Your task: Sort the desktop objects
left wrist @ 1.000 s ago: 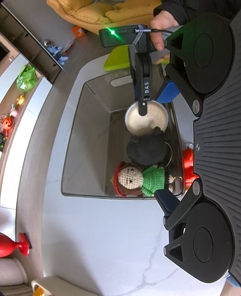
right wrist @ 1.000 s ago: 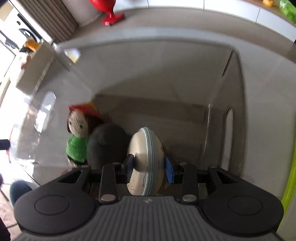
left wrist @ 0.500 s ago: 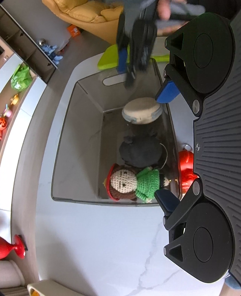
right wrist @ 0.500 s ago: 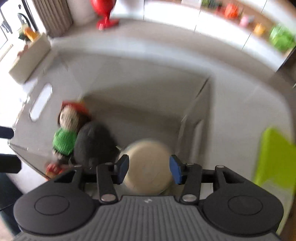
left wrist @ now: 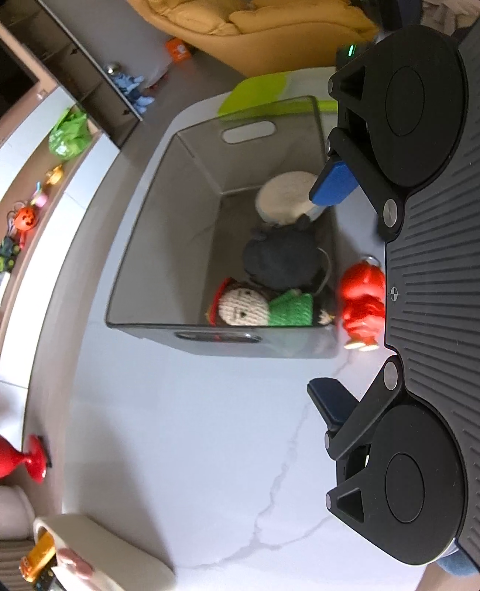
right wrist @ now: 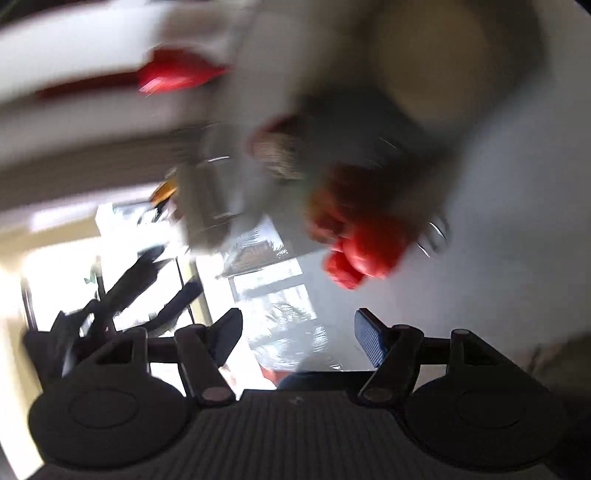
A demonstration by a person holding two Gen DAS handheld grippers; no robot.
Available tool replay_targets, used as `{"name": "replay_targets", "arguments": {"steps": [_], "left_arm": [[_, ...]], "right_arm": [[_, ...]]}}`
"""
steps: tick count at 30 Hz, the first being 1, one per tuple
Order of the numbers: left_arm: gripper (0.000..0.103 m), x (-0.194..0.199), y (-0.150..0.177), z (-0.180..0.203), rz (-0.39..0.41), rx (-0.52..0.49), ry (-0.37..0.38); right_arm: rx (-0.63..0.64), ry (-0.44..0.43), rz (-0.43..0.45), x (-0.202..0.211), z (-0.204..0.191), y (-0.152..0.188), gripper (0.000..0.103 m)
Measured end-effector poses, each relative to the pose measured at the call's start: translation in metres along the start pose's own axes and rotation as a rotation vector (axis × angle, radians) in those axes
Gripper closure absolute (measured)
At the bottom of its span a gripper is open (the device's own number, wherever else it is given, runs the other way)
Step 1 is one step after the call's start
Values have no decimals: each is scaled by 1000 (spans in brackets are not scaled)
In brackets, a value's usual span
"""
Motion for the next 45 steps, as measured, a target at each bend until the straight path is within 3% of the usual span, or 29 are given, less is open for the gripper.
{"name": "replay_targets", "arguments": {"steps": [4,10,14,18,20,23,27,32,34,38,41,45], "left_arm": [[0,4,4,-4,14,10,26],[0,7,5,-5,32,-15,17],[0,5,6,-1,30,-37,19],[0,5,7,4,29,-44,17],[0,5,7,7,29,-52,11],[0,7,6,9,36,-58,-1],[0,11,-1,8,61,-14,20],[0,12,-14,11,76,8,38],[0,10,-16,15,70,-1,44],[0,2,-13,12,48,-3,37],[0,-6,-9,0,23,34,24],[0,-15,-1,-5,-17,47,51]], "right_arm": [[-137,13,47,-27,13,-5,32],[-244,95,155,-54,28,-11,35],[-295,102,159,-67,39,-18,46],[-268,88,133,-65,36,-19,56],[-194,89,102,-57,30,-15,74],[-41,96,84,-29,19,-7,75],[168,140,140,31,2,-1,75],[338,105,256,115,-54,-1,76],[400,80,332,137,-85,-11,101],[447,140,396,143,-136,-60,102],[465,191,434,132,-146,-81,102],[666,232,411,125,-156,-53,101]]}}
Point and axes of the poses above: each gripper's, at about its wrist camera, not at the fingertips, and x roughly against the way its jaws point, z to its right, y to its underside, the point moved 9 cm from there along -x, roughly the way its jaws point, and after that the axes turned 6 degrees about y, right-handed, at the moved point
